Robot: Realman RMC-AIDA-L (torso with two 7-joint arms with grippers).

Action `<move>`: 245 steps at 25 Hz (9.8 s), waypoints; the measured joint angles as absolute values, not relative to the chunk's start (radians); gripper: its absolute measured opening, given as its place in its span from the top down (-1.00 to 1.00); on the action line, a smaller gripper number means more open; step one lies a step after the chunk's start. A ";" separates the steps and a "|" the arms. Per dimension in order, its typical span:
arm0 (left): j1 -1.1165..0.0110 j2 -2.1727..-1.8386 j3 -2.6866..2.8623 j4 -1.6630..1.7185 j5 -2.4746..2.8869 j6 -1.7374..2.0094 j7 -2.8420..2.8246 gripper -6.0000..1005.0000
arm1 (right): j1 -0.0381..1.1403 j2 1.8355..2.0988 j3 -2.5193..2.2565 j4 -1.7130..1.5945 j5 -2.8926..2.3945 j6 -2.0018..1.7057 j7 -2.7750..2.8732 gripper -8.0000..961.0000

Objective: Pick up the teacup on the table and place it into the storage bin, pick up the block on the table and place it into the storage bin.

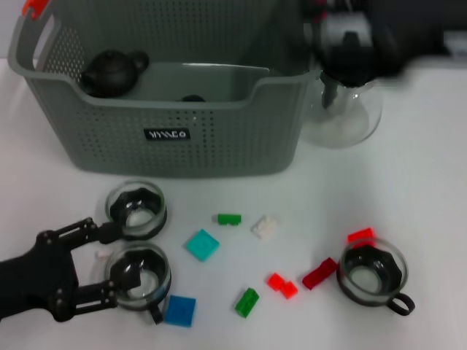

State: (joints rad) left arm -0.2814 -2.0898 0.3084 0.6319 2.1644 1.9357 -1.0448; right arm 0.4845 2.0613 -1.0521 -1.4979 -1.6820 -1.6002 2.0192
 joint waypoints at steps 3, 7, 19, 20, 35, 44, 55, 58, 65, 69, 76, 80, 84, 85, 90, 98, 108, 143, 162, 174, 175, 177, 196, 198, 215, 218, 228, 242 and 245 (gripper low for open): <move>-0.287 -2.087 0.309 0.632 2.164 1.930 -1.046 -0.64 | 0.419 2.049 -0.986 -1.571 -1.746 -1.846 2.021 -0.28; -0.296 -2.085 0.313 0.632 2.164 1.917 -1.050 -0.64 | 0.393 2.046 -0.952 -1.602 -1.916 -1.991 2.073 -0.27; -0.297 -2.086 0.316 0.632 2.164 1.905 -1.046 -0.64 | 0.608 2.098 -1.246 -1.589 -2.517 -1.981 2.316 -0.27; -0.296 -2.086 0.316 0.632 2.164 1.905 -1.046 -0.64 | 0.621 2.099 -1.272 -1.587 -2.536 -1.975 2.324 -0.27; -0.289 -2.089 0.316 0.624 2.169 1.879 -1.045 -0.64 | 0.663 2.098 -1.490 -1.389 -2.641 -1.706 2.334 -0.27; -0.294 -2.088 0.316 0.620 2.173 1.876 -1.045 -0.64 | 0.674 2.099 -1.493 -1.215 -2.655 -1.583 2.323 -0.15; -0.295 -2.089 0.316 0.620 2.174 1.875 -1.045 -0.64 | 0.677 2.097 -1.485 -1.171 -2.665 -1.574 2.348 0.04; -0.293 -2.089 0.316 0.620 2.174 1.874 -1.045 -0.64 | 0.684 2.094 -1.480 -1.156 -2.669 -1.572 2.361 0.09; -0.291 -2.089 0.315 0.620 2.174 1.874 -1.045 -0.64 | 0.687 2.097 -1.461 -1.157 -2.693 -1.592 2.385 0.67; -0.290 -2.089 0.316 0.620 2.174 1.874 -1.045 -0.64 | 0.685 2.096 -1.352 -1.223 -2.669 -1.658 2.382 0.80; -0.286 -2.090 0.316 0.620 2.174 1.875 -1.045 -0.64 | 0.670 2.074 -0.917 -1.374 -2.236 -1.903 2.232 0.87; -0.284 -2.091 0.312 0.620 2.174 1.875 -1.047 -0.64 | 0.660 2.059 -0.783 -1.368 -2.059 -1.936 2.179 0.87; -0.293 -2.091 0.311 0.620 2.174 1.875 -1.050 -0.64 | 0.658 2.081 -0.761 -1.372 -1.964 -1.846 2.147 0.87; -0.296 -2.091 0.312 0.620 2.174 1.875 -1.051 -0.64 | 0.663 2.091 -0.774 -1.373 -1.948 -1.791 2.141 0.87; -0.310 -2.091 0.314 0.617 2.174 1.875 -1.052 -0.64 | 0.723 2.099 -0.979 -1.326 -1.926 -1.405 2.175 0.87; -0.309 -2.095 0.308 0.604 2.174 1.864 -1.052 -0.64 | 1.022 2.097 -1.227 -0.987 -2.231 -0.841 2.350 0.87; -0.310 -2.096 0.310 0.592 2.174 1.842 -1.052 -0.64 | 1.352 2.106 -1.253 -0.397 -2.422 -0.456 2.412 0.87; -0.307 -2.097 0.314 0.591 2.174 1.838 -1.052 -0.64 | 1.281 2.100 -1.365 -0.373 -2.428 -0.565 2.413 0.51; -0.311 -2.097 0.309 0.591 2.173 1.839 -1.049 -0.64 | 0.516 2.095 -1.156 -1.289 -1.399 -1.299 1.685 -0.25; -0.340 -2.090 0.312 0.591 2.172 1.838 -1.051 -0.64 | 0.153 2.096 -0.957 -0.956 -1.538 -1.770 1.105 -0.24; -0.343 -2.089 0.313 0.591 2.173 1.838 -1.051 -0.64 | 0.154 2.095 -0.926 -0.906 -1.573 -1.769 1.068 -0.24; -0.349 -2.087 0.315 0.591 2.173 1.839 -1.051 -0.64 | 0.169 2.094 -0.866 -0.814 -1.647 -1.759 1.000 -0.24; -0.436 -2.055 0.527 1.341 2.246 2.053 -2.098 -0.55 | 0.297 2.095 -0.734 -0.640 -1.804 -1.720 0.917 -0.24; -0.455 -2.044 0.634 1.405 2.280 2.058 -2.188 -0.53 | 0.303 2.095 -0.735 -0.637 -1.805 -1.715 0.918 -0.24; -0.553 -2.164 0.898 1.366 2.722 1.907 -2.460 -0.41 | 0.316 2.092 -0.729 -0.607 -1.807 -1.679 0.916 -0.24; -0.548 -2.166 0.902 1.342 2.722 1.874 -2.494 -0.39 | 0.317 2.092 -0.731 -0.607 -1.807 -1.677 0.917 -0.24; -0.557 -2.166 0.951 1.260 2.748 1.772 -2.572 -0.33 | 0.314 2.091 -0.727 -0.607 -1.807 -1.677 0.916 -0.24; -0.554 -2.156 0.956 1.265 2.852 1.731 -2.607 -0.01 | 0.311 2.090 -0.724 -0.607 -1.807 -1.681 0.918 -0.24; -0.559 -2.165 0.982 1.260 2.853 1.731 -2.609 0.01 | 0.310 2.090 -0.724 -0.607 -1.807 -1.682 0.918 -0.24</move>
State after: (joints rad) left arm -0.5593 -2.1647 0.9822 1.2599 2.8526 1.7312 -2.6092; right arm 0.3100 2.0898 -0.7240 -0.6074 -1.8070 -1.6819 0.9181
